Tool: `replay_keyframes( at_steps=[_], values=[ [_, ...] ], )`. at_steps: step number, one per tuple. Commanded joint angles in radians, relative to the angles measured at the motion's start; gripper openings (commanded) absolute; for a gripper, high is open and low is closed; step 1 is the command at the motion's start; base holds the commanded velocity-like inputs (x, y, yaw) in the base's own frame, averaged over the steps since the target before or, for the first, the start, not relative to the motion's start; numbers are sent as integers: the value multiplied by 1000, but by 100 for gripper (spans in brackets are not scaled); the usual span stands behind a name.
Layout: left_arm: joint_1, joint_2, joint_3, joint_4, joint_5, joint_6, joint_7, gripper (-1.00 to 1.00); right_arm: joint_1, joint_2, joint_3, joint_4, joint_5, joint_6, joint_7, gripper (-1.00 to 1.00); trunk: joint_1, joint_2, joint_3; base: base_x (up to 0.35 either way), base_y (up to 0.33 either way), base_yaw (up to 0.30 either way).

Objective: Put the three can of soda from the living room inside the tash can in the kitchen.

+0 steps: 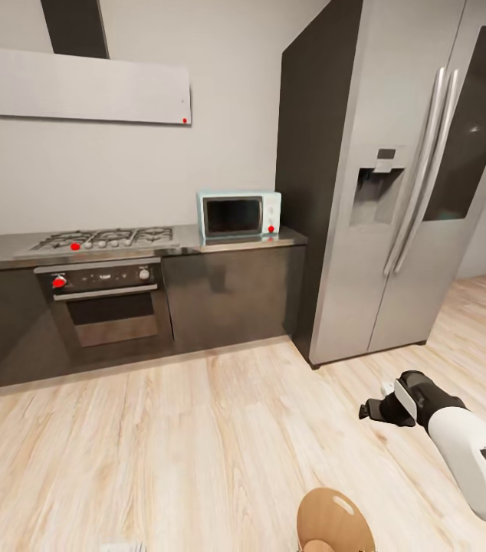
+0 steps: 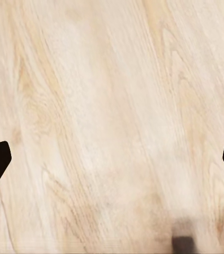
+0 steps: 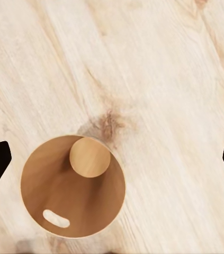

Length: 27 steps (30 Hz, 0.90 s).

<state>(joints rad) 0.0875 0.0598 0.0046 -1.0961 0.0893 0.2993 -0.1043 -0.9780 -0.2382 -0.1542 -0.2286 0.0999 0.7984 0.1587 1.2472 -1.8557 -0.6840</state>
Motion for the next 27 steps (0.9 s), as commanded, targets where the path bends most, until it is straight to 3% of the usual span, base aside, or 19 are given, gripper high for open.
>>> replay_keyframes(
  at_steps=[1,16,27],
  values=[
    [0,0,0,1,0,0,0,100,0,0,0,0,0,0,0,100,4,-7,-3,0,0,0],
    [0,0,0,2,-1,0,0,100,2,-1,1,-1,4,-3,-1,100,61,-112,-50,0,0,0],
    [0,0,0,3,-2,0,-1,100,31,0,3,-1,10,-73,-1,100,104,-189,-85,0,0,0]
  ],
)
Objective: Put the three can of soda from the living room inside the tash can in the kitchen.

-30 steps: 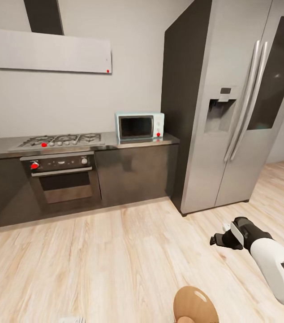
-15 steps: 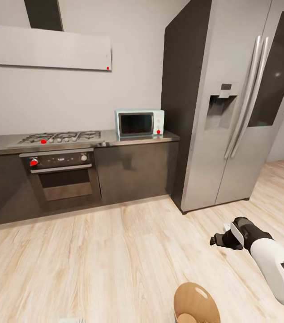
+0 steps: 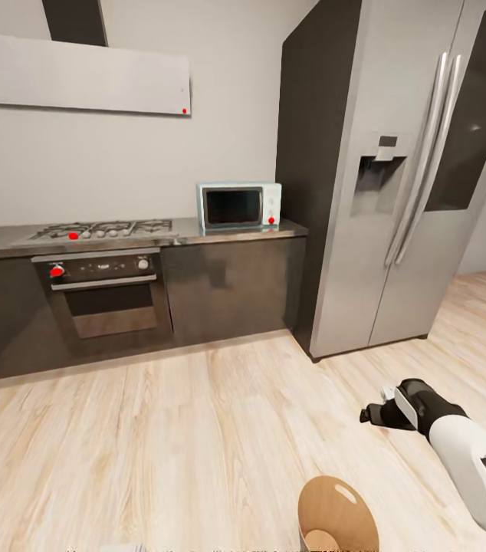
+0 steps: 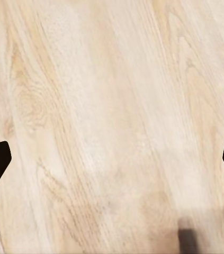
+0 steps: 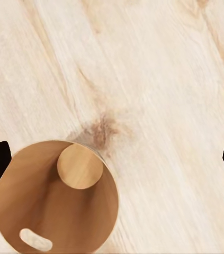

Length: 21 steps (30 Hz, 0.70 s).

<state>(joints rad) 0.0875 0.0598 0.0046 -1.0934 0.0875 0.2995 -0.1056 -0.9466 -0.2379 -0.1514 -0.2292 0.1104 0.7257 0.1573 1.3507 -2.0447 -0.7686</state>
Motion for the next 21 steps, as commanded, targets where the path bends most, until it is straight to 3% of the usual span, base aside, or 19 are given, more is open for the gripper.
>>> replay_keyframes(
  at_steps=[1,12,21],
  values=[
    [0,0,0,0,0,0,0,100,2,0,0,0,0,-3,0,100,4,-7,-3,0,0,0],
    [0,0,0,0,0,1,0,100,35,5,1,14,0,-16,0,100,46,-84,-38,0,0,0],
    [0,0,0,0,0,1,0,100,97,11,3,43,-3,-97,0,100,81,-147,-66,0,0,0]
  ],
)
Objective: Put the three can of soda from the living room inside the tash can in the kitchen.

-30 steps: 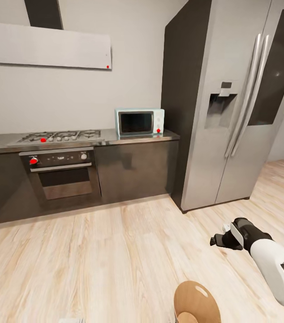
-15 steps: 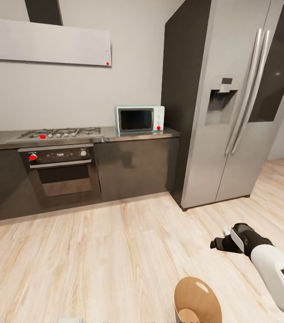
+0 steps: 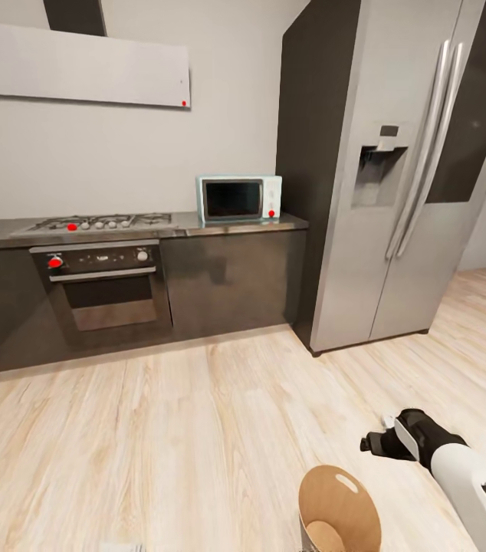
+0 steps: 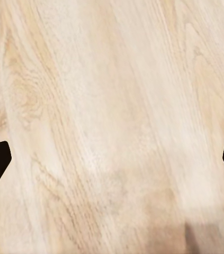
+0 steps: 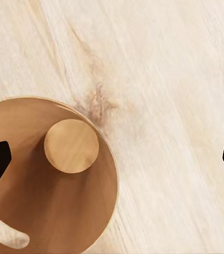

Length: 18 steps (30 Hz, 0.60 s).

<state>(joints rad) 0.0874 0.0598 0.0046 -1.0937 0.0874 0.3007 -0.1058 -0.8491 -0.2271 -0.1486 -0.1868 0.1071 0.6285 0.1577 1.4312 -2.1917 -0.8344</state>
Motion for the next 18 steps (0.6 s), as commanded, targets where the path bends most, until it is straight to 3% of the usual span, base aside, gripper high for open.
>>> replay_keyframes(
  at_steps=[1,18],
  values=[
    [0,0,0,0,0,0,0,100,1,0,0,4,0,-4,0,100,4,-7,-3,0,0,0],
    [-1,0,0,1,0,0,0,100,13,0,-1,24,-1,-42,0,100,69,-126,-56,0,0,0]
  ],
)
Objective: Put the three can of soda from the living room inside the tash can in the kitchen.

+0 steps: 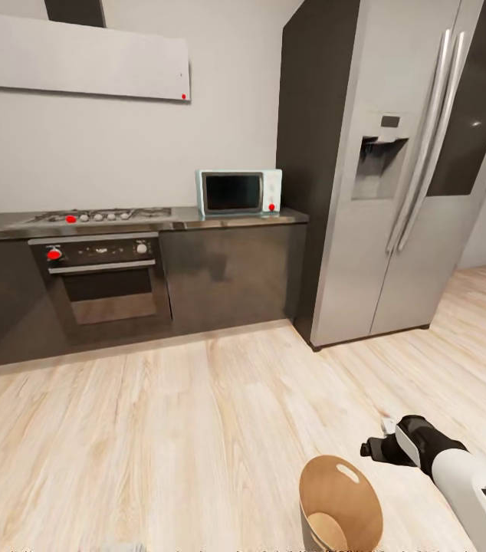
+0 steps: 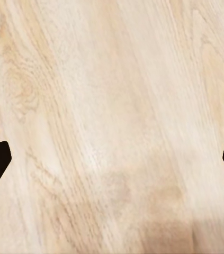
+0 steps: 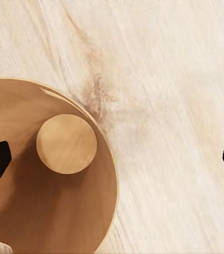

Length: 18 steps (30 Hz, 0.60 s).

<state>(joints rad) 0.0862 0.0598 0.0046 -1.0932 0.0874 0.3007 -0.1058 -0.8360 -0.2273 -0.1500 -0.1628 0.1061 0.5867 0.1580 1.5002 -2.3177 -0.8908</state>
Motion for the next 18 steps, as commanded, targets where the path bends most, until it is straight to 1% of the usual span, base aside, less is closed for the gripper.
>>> replay_keyframes(
  at_steps=[1,18],
  values=[
    [0,0,0,0,0,0,0,100,0,0,0,0,0,-1,0,100,4,-7,-3,0,0,0],
    [0,0,0,1,0,0,0,100,0,0,-2,0,-2,-4,1,100,69,-126,-56,0,0,0]
  ],
)
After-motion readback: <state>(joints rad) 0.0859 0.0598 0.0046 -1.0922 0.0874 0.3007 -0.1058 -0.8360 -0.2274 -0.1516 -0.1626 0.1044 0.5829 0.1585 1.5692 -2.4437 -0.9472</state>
